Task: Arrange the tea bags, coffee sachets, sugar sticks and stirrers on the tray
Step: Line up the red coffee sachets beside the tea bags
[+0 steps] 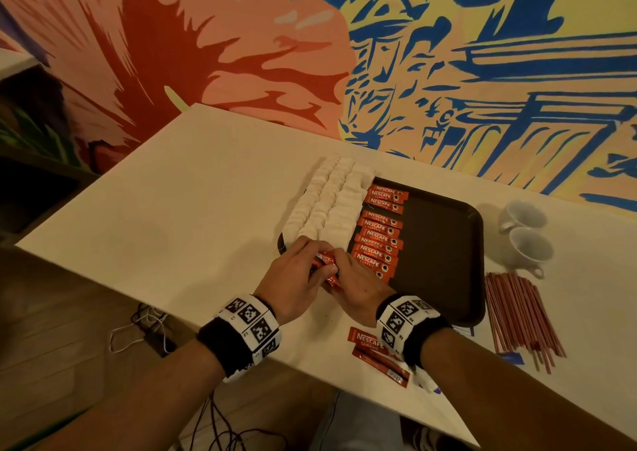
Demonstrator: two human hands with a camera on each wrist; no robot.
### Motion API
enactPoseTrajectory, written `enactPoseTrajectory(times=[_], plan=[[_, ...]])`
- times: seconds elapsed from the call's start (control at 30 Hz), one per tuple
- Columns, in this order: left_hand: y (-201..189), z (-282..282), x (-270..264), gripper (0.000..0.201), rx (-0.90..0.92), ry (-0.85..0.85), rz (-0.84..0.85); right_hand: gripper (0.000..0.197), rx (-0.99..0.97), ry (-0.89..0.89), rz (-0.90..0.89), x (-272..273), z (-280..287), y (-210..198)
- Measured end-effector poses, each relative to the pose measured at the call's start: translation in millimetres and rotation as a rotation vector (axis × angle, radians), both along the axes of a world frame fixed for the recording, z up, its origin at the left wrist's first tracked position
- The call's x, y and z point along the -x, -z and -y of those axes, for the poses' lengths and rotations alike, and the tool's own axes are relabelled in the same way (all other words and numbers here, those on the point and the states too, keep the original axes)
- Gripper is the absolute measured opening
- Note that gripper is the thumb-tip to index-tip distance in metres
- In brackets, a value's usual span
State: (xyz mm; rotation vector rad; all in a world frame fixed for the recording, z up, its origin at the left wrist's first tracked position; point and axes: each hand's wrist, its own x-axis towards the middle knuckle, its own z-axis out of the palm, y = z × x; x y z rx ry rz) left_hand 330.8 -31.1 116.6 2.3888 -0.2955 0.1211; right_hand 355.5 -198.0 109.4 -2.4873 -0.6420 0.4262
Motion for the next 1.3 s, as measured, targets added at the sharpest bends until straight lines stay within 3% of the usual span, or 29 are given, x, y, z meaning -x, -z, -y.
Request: enactPoseTrajectory(times=[0.17,0.33,0.5,0.57,0.67,0.73,0.8,0.93,1.17,1.3], plan=[[-11,2,-4,0.042,0.026,-0.005,0.025,0.043,-0.038,-0.005,0.007,-2,6,-9],[-28,1,-8,0.068,0.203,-0.035,0.056,0.033,-0.128,0.066,-0.053,-10,15,-18],[-21,0,6,0.057,0.308,-0.146,0.167,0.033,-0.286,0.248,-0.081,-15,32,-28],[-6,6,16,0.051,0.210,-0.099,0.086,0.049,-0.359,0.314,-0.098,-16,37,-35],[23,23,33,0.049,-0.059,0.193,-0.033,0.075,-0.514,0.406,-0.097,-19,48,-38],[34,39,41,0.053,-0.177,0.368,-0.101,0.082,-0.594,0.465,-0.110,-21,56,-37],[42,56,44,0.066,-0.296,0.479,-0.132,0.078,-0.649,0.509,-0.147,-20,64,-38],[46,85,33,0.095,-0.511,0.627,-0.143,0.047,-0.760,0.555,-0.213,-6,81,-38],[44,91,18,0.090,-0.640,0.660,-0.179,0.038,-0.694,0.603,-0.267,17,114,-30],[36,91,19,0.086,-0.623,0.618,-0.198,0.031,-0.631,0.667,-0.260,26,134,-27]])
